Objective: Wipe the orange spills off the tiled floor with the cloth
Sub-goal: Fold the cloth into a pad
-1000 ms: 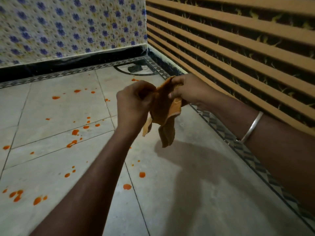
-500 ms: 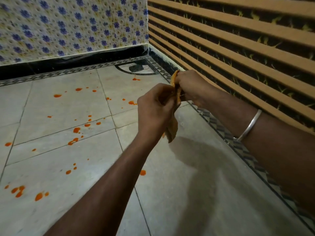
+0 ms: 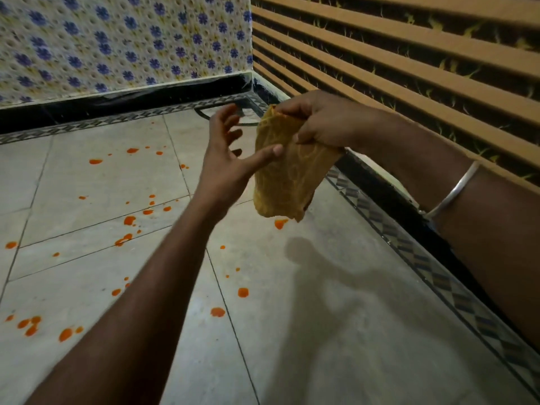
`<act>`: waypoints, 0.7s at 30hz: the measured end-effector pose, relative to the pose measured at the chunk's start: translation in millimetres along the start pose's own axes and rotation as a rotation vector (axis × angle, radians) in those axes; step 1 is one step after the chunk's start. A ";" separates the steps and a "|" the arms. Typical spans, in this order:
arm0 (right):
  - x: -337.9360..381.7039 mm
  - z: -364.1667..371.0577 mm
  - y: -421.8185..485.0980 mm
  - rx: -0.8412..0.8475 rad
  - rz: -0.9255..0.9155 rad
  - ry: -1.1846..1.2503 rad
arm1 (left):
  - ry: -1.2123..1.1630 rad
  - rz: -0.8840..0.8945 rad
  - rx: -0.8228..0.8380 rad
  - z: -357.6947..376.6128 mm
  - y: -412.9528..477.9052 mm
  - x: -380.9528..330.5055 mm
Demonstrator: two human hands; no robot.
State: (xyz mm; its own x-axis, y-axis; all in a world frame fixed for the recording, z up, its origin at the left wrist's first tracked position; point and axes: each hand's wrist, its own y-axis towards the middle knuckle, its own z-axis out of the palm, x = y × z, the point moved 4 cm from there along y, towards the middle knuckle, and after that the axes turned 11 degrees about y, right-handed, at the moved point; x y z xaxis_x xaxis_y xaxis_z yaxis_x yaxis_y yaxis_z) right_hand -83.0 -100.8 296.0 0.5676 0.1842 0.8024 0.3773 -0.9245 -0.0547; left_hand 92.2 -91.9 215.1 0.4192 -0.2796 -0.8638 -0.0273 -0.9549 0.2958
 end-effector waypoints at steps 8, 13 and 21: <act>12.6 -13.0 1.8 0.137 -0.073 0.002 | -0.165 -0.181 0.528 17.8 -15.0 27.1; -11.4 -23.4 13.3 0.045 0.045 0.090 | -0.265 -0.279 0.672 20.7 -25.8 23.0; -114.6 35.6 11.8 0.067 0.508 0.609 | -0.539 -0.407 0.478 18.7 -23.0 31.3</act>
State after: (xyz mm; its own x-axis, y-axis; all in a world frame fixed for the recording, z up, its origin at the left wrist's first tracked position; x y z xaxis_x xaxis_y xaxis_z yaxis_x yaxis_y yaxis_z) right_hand -117.5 -121.0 182.2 0.1893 -0.4869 0.8527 0.2337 -0.8211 -0.5207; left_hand 89.1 -80.6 173.6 -0.0100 0.2038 -0.9790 -0.4014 -0.8975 -0.1828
